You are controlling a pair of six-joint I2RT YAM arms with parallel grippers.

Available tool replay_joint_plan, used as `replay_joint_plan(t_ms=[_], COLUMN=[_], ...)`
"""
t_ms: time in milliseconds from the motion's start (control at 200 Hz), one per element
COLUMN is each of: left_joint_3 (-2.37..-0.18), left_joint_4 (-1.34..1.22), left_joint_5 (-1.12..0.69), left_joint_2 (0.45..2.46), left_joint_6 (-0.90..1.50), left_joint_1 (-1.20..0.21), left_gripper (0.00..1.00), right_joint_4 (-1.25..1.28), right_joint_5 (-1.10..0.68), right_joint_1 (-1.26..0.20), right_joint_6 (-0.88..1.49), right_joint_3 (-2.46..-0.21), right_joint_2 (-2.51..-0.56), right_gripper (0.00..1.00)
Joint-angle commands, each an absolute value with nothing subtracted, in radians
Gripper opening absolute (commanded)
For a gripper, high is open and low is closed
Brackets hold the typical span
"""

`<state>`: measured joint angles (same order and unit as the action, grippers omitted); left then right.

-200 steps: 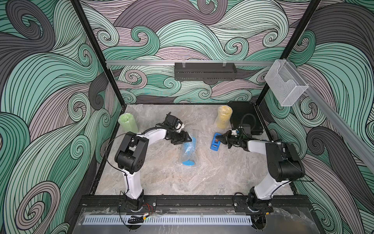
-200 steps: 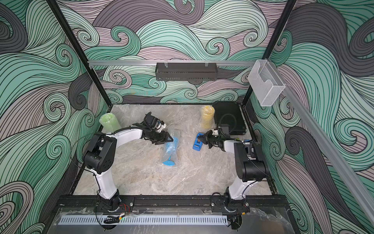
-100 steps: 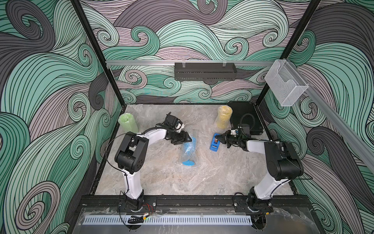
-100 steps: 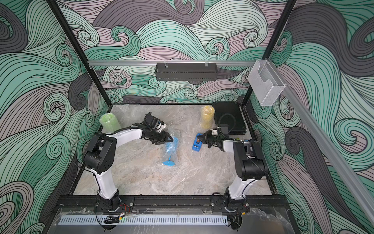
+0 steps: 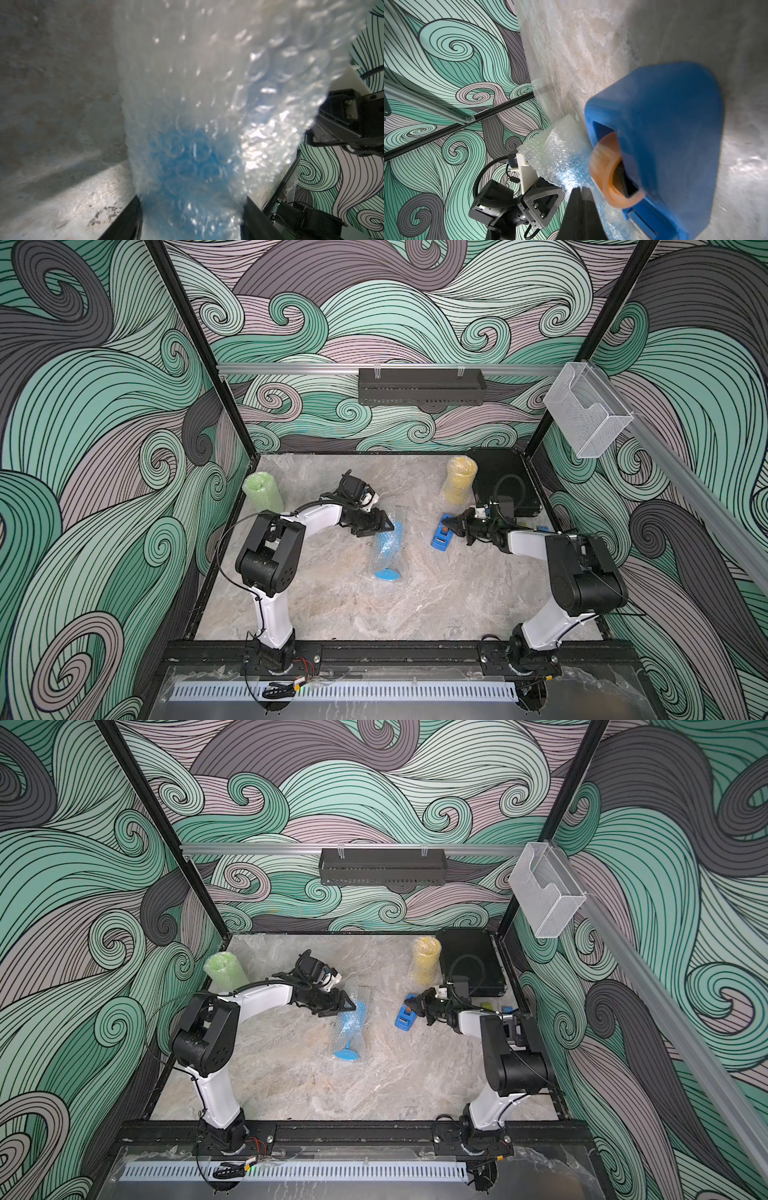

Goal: Wrap wine glasses in bubble wrap
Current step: Pull the tape from the tape cutter.

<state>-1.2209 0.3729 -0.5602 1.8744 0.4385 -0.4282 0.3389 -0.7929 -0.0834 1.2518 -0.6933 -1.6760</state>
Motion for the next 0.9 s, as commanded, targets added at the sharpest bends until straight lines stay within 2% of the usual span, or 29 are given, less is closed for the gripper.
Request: replay_joint_plan(t_ms=[0,165,340,636,891], left_joint_3=[-1.207,-1.199,-1.206,-1.197,-1.199], left_joint_4=[0.449,0.443,0.458,0.446,0.452], left_joint_5=[-0.519,-0.517,-0.505,-0.514,-0.511], left_joint_2=[1.907,1.901,1.894,1.894,1.890], left_joint_6=[0.440,0.441,0.427,0.435,0.432], left_joint_1=[-0.448,-0.449,-0.449,-0.452,-0.453], left_gripper=[0.66,0.66,0.66,0.66,0.66], right_joint_4=[0.350,0.264,0.356,0.286,0.236], right_joint_5=[-0.796,-0.754,-0.764,-0.740,-0.723], right_joint_1=[-0.093,-0.100,-0.105,-0.118,-0.124], right_joint_6=[1.266,1.217,1.265,1.252,1.228], right_joint_3=[-0.714,-0.745,-0.686,-0.690,-0.695], right_joint_2=[-1.616,-1.553,-1.606,-1.511,-1.501], right_gripper=[0.00,0.00,0.00,0.00,0.00])
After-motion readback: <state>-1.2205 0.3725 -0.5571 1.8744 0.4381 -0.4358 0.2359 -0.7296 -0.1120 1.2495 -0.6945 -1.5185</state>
